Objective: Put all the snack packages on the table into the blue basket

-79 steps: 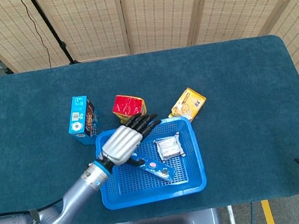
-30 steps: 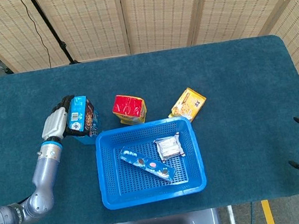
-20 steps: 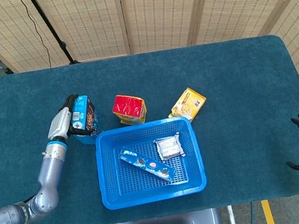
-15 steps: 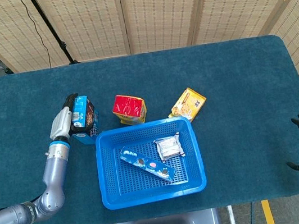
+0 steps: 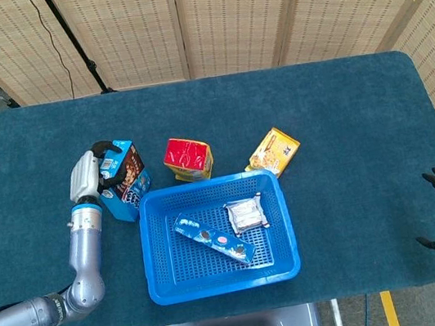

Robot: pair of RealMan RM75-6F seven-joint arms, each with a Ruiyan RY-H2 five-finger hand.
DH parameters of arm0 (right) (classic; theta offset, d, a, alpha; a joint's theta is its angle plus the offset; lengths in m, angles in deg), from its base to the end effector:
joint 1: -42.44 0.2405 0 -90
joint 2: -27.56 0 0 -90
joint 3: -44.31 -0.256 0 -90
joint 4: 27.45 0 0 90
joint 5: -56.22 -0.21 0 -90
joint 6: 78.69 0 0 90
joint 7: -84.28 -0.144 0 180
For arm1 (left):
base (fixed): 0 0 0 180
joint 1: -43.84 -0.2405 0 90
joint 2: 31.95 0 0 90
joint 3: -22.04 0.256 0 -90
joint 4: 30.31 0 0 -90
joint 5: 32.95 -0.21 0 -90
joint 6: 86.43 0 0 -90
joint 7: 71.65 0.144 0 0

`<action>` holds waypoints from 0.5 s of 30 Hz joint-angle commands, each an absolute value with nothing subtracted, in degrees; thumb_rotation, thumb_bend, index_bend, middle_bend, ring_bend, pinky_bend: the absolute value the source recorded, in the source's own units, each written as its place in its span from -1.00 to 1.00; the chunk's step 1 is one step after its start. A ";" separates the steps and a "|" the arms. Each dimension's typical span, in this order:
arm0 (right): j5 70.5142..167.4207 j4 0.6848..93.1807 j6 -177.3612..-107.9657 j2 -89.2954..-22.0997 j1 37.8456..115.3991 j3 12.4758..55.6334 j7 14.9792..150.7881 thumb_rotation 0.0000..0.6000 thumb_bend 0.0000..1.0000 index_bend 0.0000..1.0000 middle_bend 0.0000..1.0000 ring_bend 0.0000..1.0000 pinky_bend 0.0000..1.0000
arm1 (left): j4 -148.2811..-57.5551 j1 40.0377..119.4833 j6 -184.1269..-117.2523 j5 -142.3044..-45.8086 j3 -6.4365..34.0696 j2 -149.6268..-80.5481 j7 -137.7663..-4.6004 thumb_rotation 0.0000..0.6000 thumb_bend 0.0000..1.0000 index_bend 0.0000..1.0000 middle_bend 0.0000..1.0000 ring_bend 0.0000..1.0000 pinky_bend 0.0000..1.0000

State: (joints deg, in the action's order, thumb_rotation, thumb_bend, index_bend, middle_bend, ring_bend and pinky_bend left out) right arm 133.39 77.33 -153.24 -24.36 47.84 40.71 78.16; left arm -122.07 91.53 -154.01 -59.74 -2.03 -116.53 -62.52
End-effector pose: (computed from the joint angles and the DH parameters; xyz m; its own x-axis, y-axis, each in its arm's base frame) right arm -0.3069 -0.1803 0.1895 0.2533 -0.1554 0.9548 -0.9516 0.1374 0.2749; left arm -0.1382 0.3959 0.0555 -0.1979 0.0920 0.9759 0.9681 0.1745 0.1799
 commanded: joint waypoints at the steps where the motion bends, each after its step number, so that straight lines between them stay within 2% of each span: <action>1: 133.42 77.39 -153.21 -24.33 47.86 40.74 78.15 1.00 -1.00 -1.00 -1.00 -1.00 -0.91 | -124.97 90.43 -155.83 -62.18 -3.20 -114.74 -62.78 1.00 0.18 0.04 -0.05 0.13 0.53; 9: 133.97 77.79 -153.61 -24.07 47.70 40.90 77.90 1.00 -1.00 -1.00 -1.00 -1.00 -0.91 | -136.78 86.89 -160.03 -69.13 -5.44 -107.97 -63.56 1.00 0.18 0.05 -0.05 0.13 0.53; 15: 134.23 78.00 -153.76 -23.91 47.64 41.00 77.71 1.00 -1.00 -1.00 -1.00 -1.00 -0.91 | -147.37 83.44 -161.52 -77.70 -4.87 -103.06 -65.58 1.00 0.18 0.05 -0.05 0.13 0.53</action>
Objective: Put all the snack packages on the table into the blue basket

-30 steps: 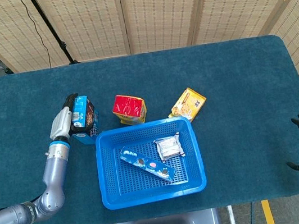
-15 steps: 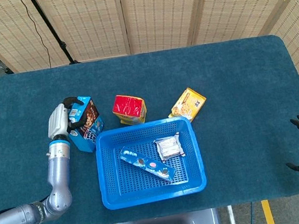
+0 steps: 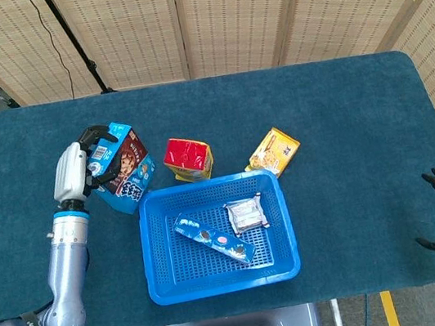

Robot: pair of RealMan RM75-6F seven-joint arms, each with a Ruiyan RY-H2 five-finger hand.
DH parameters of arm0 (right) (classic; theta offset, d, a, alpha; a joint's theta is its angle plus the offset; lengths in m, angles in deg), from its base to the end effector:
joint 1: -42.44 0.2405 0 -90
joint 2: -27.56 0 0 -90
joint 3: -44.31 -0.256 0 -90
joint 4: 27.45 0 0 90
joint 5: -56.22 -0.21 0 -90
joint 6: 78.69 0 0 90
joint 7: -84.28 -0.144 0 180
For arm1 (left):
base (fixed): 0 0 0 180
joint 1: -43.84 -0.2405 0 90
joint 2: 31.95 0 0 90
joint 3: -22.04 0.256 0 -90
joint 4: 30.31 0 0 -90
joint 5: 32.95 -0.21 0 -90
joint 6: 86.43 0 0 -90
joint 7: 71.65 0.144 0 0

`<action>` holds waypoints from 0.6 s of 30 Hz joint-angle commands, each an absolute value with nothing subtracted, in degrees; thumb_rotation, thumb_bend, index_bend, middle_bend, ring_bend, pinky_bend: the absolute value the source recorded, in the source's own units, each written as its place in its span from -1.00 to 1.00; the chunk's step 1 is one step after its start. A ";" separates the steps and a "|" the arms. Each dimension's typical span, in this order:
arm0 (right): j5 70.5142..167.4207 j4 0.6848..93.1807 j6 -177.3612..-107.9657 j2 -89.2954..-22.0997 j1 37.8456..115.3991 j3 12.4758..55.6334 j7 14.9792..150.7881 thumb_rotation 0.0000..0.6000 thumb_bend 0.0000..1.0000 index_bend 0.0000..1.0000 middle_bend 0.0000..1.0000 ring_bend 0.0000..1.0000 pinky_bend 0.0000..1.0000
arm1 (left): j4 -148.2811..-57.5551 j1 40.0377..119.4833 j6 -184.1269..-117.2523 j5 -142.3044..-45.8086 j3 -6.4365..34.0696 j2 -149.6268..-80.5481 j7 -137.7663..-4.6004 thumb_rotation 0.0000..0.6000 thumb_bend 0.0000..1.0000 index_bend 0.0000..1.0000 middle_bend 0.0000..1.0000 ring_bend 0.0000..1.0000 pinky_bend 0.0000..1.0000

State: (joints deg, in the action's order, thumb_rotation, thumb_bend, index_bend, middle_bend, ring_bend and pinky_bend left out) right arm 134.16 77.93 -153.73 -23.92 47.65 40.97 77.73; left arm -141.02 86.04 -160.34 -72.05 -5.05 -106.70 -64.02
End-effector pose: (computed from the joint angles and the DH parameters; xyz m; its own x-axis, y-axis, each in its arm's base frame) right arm -0.3040 -0.1785 0.1906 0.2476 -0.1534 0.9567 -0.9549 0.1287 0.2677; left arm -0.0957 0.3587 0.1159 -0.2494 0.0387 0.9676 0.9667 -0.0488 0.2511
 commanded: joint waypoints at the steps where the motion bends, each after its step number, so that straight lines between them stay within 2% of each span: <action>1: 134.31 78.06 -153.82 -23.89 47.62 41.02 77.72 1.00 -1.00 -1.00 -1.00 -1.00 -0.91 | -150.07 82.65 -161.24 -81.62 -4.05 -101.73 -66.08 1.00 0.18 0.05 -0.05 0.13 0.53; 6: 134.43 78.17 -153.90 -23.83 47.59 41.08 77.67 1.00 -1.00 -1.00 -1.00 -1.00 -0.91 | -153.96 81.07 -157.84 -93.90 -0.27 -99.34 -69.19 1.00 0.16 0.05 -0.05 0.13 0.53; 10: 134.43 78.23 -153.99 -23.76 47.56 41.09 77.59 1.00 -1.00 -1.00 -1.00 -1.00 -0.91 | -151.60 81.93 -154.20 -103.46 3.21 -100.21 -70.94 1.00 0.13 0.05 -0.05 0.13 0.53; 15: 134.21 78.11 -153.94 -23.70 47.56 41.04 77.40 1.00 -1.00 -1.00 -1.00 -1.00 -0.91 | -146.13 85.43 -147.57 -111.71 6.58 -103.39 -74.81 1.00 0.11 0.05 -0.05 0.13 0.53; 18: 134.03 78.03 -153.83 -23.71 47.61 41.01 77.38 1.00 -1.00 -1.00 -1.00 -1.00 -0.91 | -143.63 86.76 -145.86 -114.31 7.50 -105.00 -76.69 1.00 0.10 0.05 -0.05 0.13 0.53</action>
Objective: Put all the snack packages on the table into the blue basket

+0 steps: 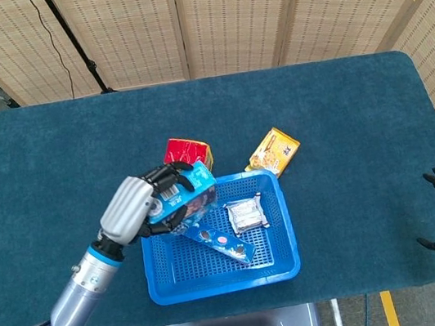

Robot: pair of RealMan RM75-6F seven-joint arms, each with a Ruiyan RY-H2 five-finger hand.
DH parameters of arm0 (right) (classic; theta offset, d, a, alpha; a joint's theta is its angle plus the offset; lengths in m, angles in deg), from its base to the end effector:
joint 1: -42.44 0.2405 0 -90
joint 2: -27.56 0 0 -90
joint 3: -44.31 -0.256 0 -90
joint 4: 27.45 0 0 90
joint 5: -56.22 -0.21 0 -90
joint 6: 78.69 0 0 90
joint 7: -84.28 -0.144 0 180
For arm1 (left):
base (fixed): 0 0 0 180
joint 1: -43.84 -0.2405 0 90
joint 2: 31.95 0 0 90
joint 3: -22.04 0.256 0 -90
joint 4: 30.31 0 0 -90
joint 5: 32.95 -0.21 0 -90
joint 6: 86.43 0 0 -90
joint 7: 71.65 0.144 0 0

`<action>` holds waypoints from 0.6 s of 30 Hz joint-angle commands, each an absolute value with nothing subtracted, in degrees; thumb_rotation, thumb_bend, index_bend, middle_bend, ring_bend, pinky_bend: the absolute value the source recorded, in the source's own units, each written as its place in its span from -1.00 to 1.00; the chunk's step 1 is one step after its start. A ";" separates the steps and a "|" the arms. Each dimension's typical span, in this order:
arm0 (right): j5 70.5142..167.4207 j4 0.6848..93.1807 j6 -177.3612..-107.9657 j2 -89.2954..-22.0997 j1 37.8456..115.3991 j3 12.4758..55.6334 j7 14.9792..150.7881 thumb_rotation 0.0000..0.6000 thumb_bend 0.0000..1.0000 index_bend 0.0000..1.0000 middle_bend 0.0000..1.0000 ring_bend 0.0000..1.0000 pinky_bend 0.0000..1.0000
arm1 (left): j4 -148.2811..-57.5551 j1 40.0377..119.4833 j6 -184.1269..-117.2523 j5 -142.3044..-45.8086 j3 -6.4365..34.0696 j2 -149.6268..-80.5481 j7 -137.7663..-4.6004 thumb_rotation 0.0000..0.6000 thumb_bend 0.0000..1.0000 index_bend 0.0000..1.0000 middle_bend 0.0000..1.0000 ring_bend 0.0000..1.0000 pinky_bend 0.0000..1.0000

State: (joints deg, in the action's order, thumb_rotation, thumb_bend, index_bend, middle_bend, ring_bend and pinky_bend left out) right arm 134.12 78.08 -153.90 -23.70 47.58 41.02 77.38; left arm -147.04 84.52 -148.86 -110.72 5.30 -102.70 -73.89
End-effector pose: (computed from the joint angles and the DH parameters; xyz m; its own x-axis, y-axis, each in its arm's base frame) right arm -0.3039 -0.1779 0.1918 0.2431 -0.1506 0.9582 -0.9558 0.1314 0.2631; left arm -0.0380 0.2887 0.0914 -0.0257 0.3052 0.9520 0.7947 -0.5714 0.2046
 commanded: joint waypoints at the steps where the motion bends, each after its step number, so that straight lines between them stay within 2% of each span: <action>1: 133.86 77.91 -153.63 -23.74 47.68 41.00 77.41 1.00 -1.00 -1.00 -1.00 -1.00 -0.91 | -142.01 87.90 -144.56 -115.71 8.15 -106.52 -77.05 1.00 0.10 0.05 -0.05 0.13 0.53; 8: 132.84 77.41 -152.82 -24.02 48.08 40.79 77.62 1.00 -1.00 -1.00 -1.00 -1.00 -0.91 | -135.94 92.08 -141.86 -112.58 7.44 -114.41 -73.57 1.00 0.09 0.04 -0.05 0.10 0.53; 10: 132.54 77.22 -152.63 -24.06 48.17 40.70 77.62 1.00 -1.00 -1.00 -1.00 -1.00 -0.91 | -135.19 93.11 -140.54 -110.72 7.50 -115.61 -71.74 1.00 0.02 -0.09 -0.18 -0.04 0.47; 11: 132.47 77.18 -152.59 -24.07 48.18 40.69 77.62 1.00 -1.00 -1.00 -1.00 -1.00 -0.91 | -135.25 93.43 -139.73 -110.16 7.68 -115.62 -71.49 1.00 -0.04 -0.24 -0.33 -0.18 0.37; 12: 132.40 77.14 -152.55 -24.07 48.20 40.67 77.61 1.00 -1.00 -1.00 -1.00 -1.00 -0.91 | -135.54 93.84 -138.60 -109.43 7.86 -115.37 -71.34 1.00 -0.16 -0.54 -0.61 -0.48 0.09; 13: 132.31 77.09 -152.51 -24.08 48.21 40.65 77.58 1.00 -1.00 -1.00 -1.00 -1.00 -0.91 | -135.98 94.33 -137.10 -108.77 8.14 -114.83 -71.44 1.00 -0.32 -0.81 -0.85 -0.76 -0.30; 14: 132.20 77.02 -152.47 -24.08 48.22 40.62 77.53 1.00 -1.00 -1.00 -1.00 -1.00 -0.91 | -136.29 94.81 -135.84 -108.27 8.28 -114.20 -71.39 1.00 -0.45 -0.96 -0.98 -0.93 -0.62; 15: 132.13 76.95 -152.44 -24.09 48.22 40.61 77.49 1.00 -1.00 -1.00 -1.00 -1.00 -0.91 | -136.33 95.00 -135.68 -108.08 8.13 -113.90 -71.21 1.00 -0.57 -1.00 -1.00 -1.00 -0.84; 16: 132.01 76.87 -152.40 -24.09 48.21 40.60 77.44 1.00 -1.00 -1.00 -1.00 -1.00 -0.91 | -136.22 94.99 -136.45 -108.33 7.82 -113.92 -70.98 1.00 -0.69 -1.00 -1.00 -1.00 -0.97; 18: 131.88 76.77 -152.35 -24.09 48.21 40.58 77.41 1.00 -1.00 -1.00 -1.00 -1.00 -0.91 | -136.30 94.57 -137.93 -109.18 7.37 -113.92 -72.11 1.00 -0.84 -1.00 -1.00 -1.00 -1.00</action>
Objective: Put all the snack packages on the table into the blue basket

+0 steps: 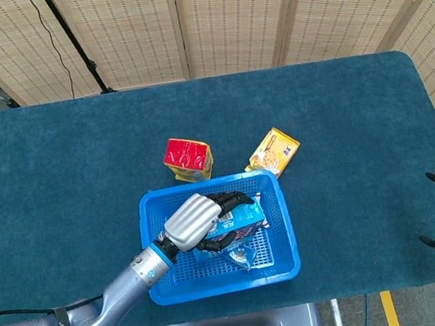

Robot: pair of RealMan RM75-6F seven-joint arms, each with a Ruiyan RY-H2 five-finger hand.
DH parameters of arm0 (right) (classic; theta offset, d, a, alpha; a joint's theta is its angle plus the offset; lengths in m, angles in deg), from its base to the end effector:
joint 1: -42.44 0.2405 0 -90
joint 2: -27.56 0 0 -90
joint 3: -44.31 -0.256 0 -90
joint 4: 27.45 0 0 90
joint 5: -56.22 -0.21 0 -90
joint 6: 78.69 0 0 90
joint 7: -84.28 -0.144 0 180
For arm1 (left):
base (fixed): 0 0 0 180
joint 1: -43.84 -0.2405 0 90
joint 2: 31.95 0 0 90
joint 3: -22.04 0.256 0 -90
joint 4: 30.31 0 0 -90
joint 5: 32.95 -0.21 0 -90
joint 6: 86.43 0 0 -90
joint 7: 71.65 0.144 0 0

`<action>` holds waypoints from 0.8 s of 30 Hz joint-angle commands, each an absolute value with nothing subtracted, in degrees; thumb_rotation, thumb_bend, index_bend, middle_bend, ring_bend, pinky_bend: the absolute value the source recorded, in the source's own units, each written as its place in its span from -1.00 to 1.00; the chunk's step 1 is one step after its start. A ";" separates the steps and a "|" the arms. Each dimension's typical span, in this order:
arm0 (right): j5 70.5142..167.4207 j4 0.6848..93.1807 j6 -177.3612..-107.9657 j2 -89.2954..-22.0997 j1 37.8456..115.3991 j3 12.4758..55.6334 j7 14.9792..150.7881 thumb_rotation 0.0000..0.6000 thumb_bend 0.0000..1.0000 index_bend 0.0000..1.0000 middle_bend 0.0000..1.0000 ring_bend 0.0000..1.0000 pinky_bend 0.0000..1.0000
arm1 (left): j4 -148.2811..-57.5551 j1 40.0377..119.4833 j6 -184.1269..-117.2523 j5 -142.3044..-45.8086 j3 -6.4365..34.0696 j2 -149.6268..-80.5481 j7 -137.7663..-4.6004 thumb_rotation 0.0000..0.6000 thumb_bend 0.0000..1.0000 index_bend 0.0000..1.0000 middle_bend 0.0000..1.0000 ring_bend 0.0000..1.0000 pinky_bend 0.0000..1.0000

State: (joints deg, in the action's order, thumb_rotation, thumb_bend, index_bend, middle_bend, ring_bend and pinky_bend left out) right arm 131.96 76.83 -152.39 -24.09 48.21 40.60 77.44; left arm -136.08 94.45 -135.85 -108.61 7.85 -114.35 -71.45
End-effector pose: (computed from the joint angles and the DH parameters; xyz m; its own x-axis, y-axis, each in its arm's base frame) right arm -0.3115 -0.1822 0.1918 0.2464 -0.1595 0.9560 -0.9492 0.1594 0.2713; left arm -0.0116 0.2917 0.0047 0.1862 0.4717 0.8619 0.7480 -0.6368 0.1869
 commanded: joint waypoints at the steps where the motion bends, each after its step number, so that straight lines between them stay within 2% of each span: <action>1: 131.86 76.74 -152.35 -24.10 48.20 40.57 77.37 1.00 -1.00 -1.00 -1.00 -1.00 -0.91 | -136.40 94.45 -138.18 -109.45 7.29 -113.60 -72.65 1.00 -0.85 -1.00 -1.00 -1.00 -1.00; 7: 131.82 76.80 -152.37 -24.05 48.18 40.54 77.30 1.00 -1.00 -1.00 -1.00 -1.00 -0.91 | -137.73 93.27 -141.29 -110.71 5.16 -109.24 -74.39 1.00 -0.92 -1.00 -1.00 -1.00 -1.00; 13: 131.72 77.15 -152.24 -24.02 48.24 40.57 77.64 1.00 -1.00 -1.00 -1.00 -1.00 -0.91 | -139.04 92.85 -141.30 -109.52 3.26 -103.32 -74.54 1.00 -0.95 -1.00 -1.00 -1.00 -1.00; 18: 131.62 77.42 -152.20 -24.14 48.30 40.60 78.20 1.00 -1.00 -1.00 -1.00 -1.00 -0.91 | -138.38 93.34 -138.40 -103.69 2.34 -98.30 -72.21 1.00 -0.96 -1.00 -1.00 -1.00 -1.00; 24: 131.27 77.55 -152.02 -24.28 48.42 40.57 78.75 1.00 -1.00 -1.00 -1.00 -1.00 -0.91 | -133.43 95.63 -134.75 -96.28 3.36 -98.46 -67.69 1.00 -0.96 -1.00 -1.00 -1.00 -1.00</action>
State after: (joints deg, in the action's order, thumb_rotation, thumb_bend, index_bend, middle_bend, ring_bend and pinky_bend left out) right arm 131.29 77.54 -152.03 -24.27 48.41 40.58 78.73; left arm -135.72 94.42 -136.41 -98.86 2.92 -98.30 -69.66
